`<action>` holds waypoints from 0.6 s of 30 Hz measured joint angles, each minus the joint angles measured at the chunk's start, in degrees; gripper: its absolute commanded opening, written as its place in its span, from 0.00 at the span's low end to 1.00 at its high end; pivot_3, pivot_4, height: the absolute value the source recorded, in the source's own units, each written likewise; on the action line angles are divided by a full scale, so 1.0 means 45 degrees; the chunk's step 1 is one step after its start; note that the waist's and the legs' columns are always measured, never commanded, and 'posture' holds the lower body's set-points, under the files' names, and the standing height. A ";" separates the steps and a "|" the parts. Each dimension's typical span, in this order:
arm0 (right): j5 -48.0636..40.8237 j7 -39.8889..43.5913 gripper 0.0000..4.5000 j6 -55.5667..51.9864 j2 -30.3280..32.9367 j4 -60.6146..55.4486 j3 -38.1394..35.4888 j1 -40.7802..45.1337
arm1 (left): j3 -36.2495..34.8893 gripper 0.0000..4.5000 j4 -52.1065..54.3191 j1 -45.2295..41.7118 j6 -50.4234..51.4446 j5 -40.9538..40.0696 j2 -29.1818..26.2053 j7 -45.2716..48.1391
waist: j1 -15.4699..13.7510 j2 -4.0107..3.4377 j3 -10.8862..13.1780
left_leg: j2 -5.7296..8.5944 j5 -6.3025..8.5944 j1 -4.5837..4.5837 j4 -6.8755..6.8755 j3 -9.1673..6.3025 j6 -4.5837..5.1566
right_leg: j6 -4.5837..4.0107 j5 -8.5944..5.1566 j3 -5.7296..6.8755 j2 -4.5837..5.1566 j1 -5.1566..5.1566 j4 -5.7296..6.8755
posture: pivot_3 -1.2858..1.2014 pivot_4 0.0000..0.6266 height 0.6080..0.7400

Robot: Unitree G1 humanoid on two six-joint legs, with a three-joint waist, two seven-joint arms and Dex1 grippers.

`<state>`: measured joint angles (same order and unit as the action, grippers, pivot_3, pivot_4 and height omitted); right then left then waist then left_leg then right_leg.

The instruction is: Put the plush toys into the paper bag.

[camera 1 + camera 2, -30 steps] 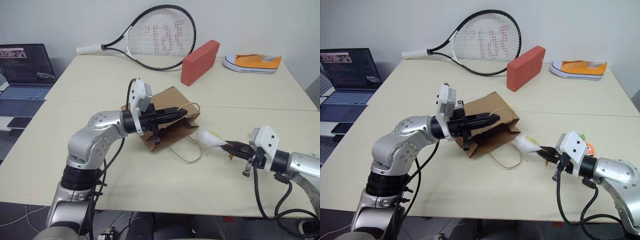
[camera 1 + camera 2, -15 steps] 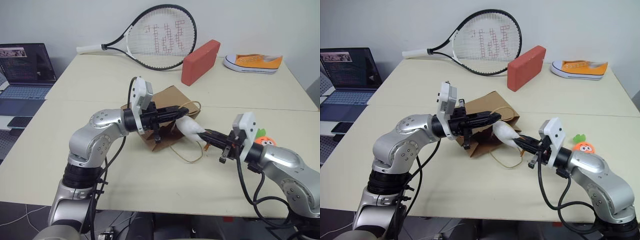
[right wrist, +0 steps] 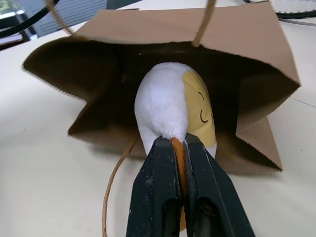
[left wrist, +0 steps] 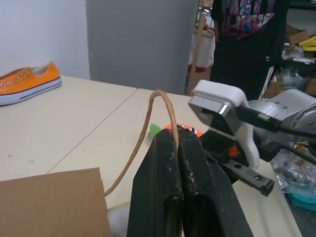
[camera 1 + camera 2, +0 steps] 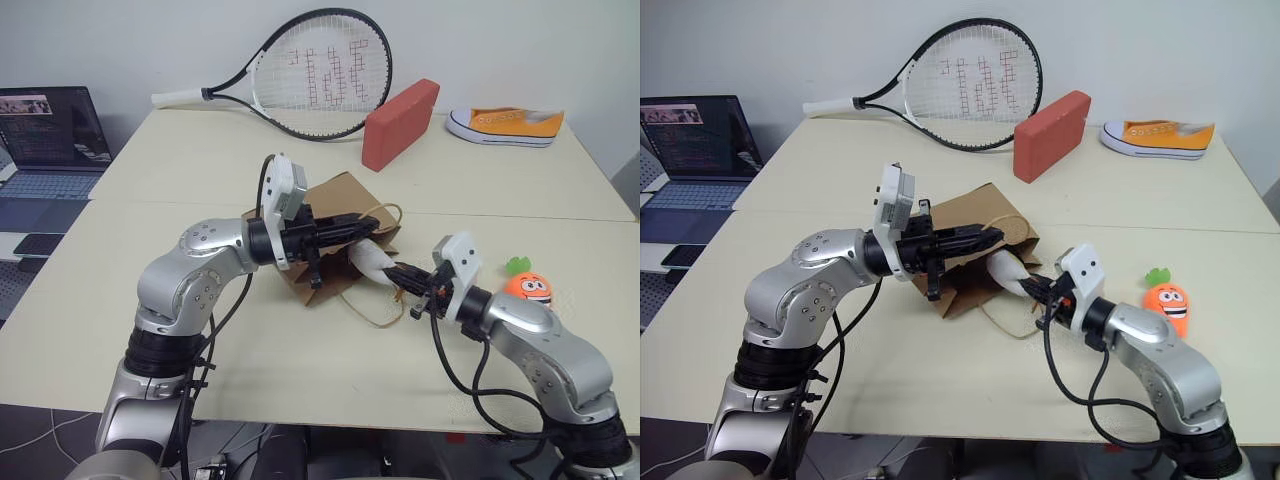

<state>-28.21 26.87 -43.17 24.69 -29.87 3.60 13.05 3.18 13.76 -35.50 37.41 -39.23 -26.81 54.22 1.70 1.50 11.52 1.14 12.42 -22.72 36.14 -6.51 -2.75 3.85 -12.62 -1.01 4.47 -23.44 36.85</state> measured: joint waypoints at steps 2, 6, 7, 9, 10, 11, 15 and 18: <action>-0.0033 -0.0502 0.01 -0.0445 -0.0670 0.0293 -0.0004 0.0329 | 0.0000 0.00 0.0051 0.0003 0.0025 -0.0031 -0.0009 0.0046 | 0.0006 -0.0001 0.0000 | -0.0002 0.0000 0.0001 -0.0002 -0.0001 0.0000 | -0.0002 0.0000 -0.0002 -0.0004 -0.0003 0.0002 | 0.52 0.24 1.00; -0.0212 -0.1377 0.01 -0.1380 -0.1812 0.0874 -0.0051 0.1031 | 0.0001 0.00 0.0131 0.0003 0.0184 -0.0131 -0.0008 0.0074 | 0.0008 -0.0002 0.0001 | -0.0002 0.0000 -0.0002 -0.0002 -0.0002 0.0000 | 0.0041 0.0025 0.0000 -0.0004 -0.0007 0.0005 | 0.52 0.24 1.00; -0.0258 -0.1513 0.01 -0.1504 -0.1980 0.0992 -0.0051 0.1131 | 0.0001 0.00 0.0166 0.0003 0.0204 -0.0155 -0.0008 0.0074 | 0.0009 -0.0002 0.0001 | -0.0002 0.0000 -0.0003 -0.0003 -0.0003 0.0000 | 0.0043 0.0026 0.0000 -0.0004 -0.0010 0.0003 | 0.52 0.24 1.00; -0.0314 -0.1846 0.01 -0.1761 -0.2461 0.1355 -0.0112 0.1422 | 0.0003 0.00 0.0304 0.0005 0.0242 -0.0217 -0.0009 0.0085 | 0.0020 -0.0003 0.0001 | -0.0001 0.0000 -0.0008 -0.0005 -0.0004 0.0000 | 0.0045 0.0028 0.0000 -0.0004 -0.0016 0.0005 | 0.52 0.24 1.00; -0.0318 -0.1982 0.01 -0.1826 -0.2702 0.1530 -0.0139 0.1544 | 0.0003 0.00 0.0342 0.0005 0.0256 -0.0245 -0.0011 0.0090 | 0.0020 -0.0003 0.0001 | -0.0001 0.0000 -0.0005 -0.0005 -0.0004 0.0000 | 0.0044 0.0028 0.0000 -0.0004 -0.0016 0.0005 | 0.52 0.24 1.00; -0.0321 -0.2121 0.01 -0.1875 -0.2898 0.1707 -0.0140 0.1669 | 0.0009 0.00 0.0356 0.0008 0.0276 -0.0259 -0.0005 0.0090 | 0.0024 -0.0004 0.0001 | -0.0002 0.0000 -0.0005 -0.0006 -0.0004 0.0000 | 0.0044 0.0028 0.0000 -0.0005 -0.0016 0.0006 | 0.52 0.24 1.00; -0.0147 -0.2723 0.01 -0.1792 -0.3792 0.2552 -0.0170 0.2139 | 0.0079 0.00 0.0443 0.0102 0.0439 -0.0281 0.0000 0.0089 | 0.0032 -0.0005 0.0001 | -0.0002 0.0000 -0.0005 -0.0007 -0.0004 0.0000 | 0.0044 0.0028 0.0000 -0.0006 -0.0017 0.0006 | 0.52 0.24 1.00; 0.0171 -0.3086 0.01 -0.1337 -0.4309 0.3294 -0.0145 0.2397 | 0.0105 0.00 0.0533 0.0193 0.0491 -0.0284 0.0002 0.0089 | 0.0035 -0.0007 0.0002 | -0.0002 0.0000 -0.0007 -0.0009 -0.0003 0.0000 | 0.0045 0.0029 0.0000 -0.0007 -0.0021 0.0007 | 0.52 0.24 1.00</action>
<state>-27.44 12.98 -49.18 5.30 -15.05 2.95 23.83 3.66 16.16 -34.63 39.62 -40.51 -26.80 54.62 1.86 1.46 11.53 1.13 12.42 -22.75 36.10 -6.53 -2.75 4.05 -12.49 -1.01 4.43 -23.54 36.88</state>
